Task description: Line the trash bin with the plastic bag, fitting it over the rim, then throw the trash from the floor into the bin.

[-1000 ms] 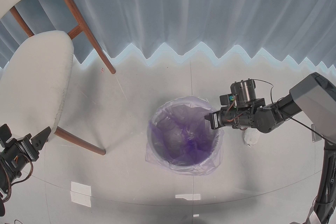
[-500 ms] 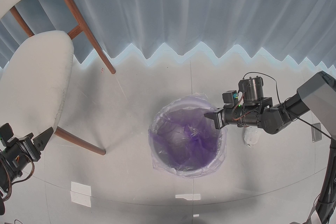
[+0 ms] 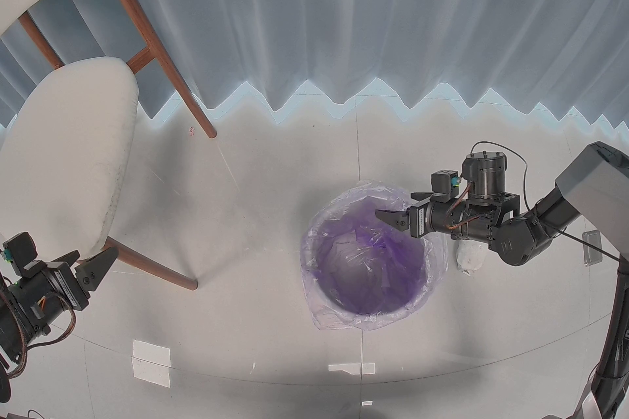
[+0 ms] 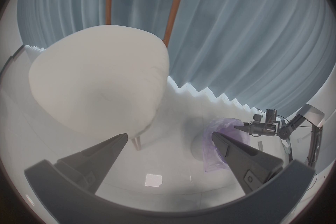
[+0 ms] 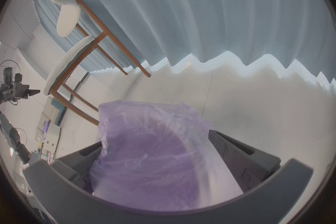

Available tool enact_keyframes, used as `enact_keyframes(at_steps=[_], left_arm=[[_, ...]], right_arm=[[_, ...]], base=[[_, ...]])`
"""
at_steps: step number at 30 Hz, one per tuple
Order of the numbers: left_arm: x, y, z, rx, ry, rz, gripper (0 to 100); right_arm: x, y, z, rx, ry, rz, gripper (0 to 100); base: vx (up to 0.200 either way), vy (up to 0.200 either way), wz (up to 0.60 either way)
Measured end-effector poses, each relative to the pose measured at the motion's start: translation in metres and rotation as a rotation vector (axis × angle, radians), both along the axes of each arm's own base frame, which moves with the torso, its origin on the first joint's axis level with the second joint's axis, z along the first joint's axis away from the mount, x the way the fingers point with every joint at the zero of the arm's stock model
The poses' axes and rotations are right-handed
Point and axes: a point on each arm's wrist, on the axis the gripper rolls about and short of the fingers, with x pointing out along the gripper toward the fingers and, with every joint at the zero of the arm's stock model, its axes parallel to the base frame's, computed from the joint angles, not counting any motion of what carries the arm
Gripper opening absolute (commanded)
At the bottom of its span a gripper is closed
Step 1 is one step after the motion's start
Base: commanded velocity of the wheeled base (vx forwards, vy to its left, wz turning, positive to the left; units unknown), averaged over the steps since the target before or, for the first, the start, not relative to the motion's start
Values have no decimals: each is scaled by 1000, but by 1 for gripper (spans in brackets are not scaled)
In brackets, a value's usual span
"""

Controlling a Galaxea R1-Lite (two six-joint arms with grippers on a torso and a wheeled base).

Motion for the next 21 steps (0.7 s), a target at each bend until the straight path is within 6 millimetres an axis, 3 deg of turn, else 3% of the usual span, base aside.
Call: enact_keyframes(at_steps=[11, 21], left_arm=[[4, -14, -1, -2, 16, -116, 100], [12, -20, 1, 0, 27, -153, 100]], right_arm=[[19, -41, 3, 46, -121, -182, 100], [12, -44, -17, 148, -154, -71, 100]], base=[[0, 0, 0], [0, 0, 0]])
